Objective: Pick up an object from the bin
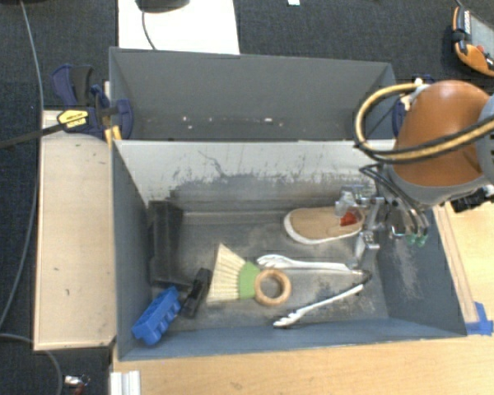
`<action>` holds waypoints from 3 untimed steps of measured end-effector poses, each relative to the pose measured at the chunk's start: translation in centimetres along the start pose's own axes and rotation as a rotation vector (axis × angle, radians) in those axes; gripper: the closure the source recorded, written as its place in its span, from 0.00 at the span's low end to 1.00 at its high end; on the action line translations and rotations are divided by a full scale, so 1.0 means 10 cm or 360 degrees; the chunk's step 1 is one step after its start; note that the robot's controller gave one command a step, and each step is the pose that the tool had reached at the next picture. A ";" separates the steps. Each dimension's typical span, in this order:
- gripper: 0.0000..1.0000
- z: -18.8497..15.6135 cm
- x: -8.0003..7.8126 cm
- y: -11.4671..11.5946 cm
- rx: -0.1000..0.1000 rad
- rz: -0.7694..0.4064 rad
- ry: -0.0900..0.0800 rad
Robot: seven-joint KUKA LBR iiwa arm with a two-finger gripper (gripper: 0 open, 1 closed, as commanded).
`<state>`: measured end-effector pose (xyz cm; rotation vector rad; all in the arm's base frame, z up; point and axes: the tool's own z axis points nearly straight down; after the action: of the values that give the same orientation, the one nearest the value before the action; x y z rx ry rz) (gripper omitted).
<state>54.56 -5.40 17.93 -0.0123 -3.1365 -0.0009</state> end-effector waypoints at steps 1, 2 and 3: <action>0.00 -0.05 -0.02 0.00 0.0001 -0.0005 -0.0013; 0.00 1.09 0.52 0.52 -0.0001 -0.0196 -0.0008; 0.00 0.49 0.38 0.90 0.0008 -0.0331 -0.0037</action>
Offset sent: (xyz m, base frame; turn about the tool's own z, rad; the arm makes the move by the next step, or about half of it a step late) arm -0.0520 0.0515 -0.1093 -0.1300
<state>50.80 3.60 13.09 0.3158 -3.1437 0.0061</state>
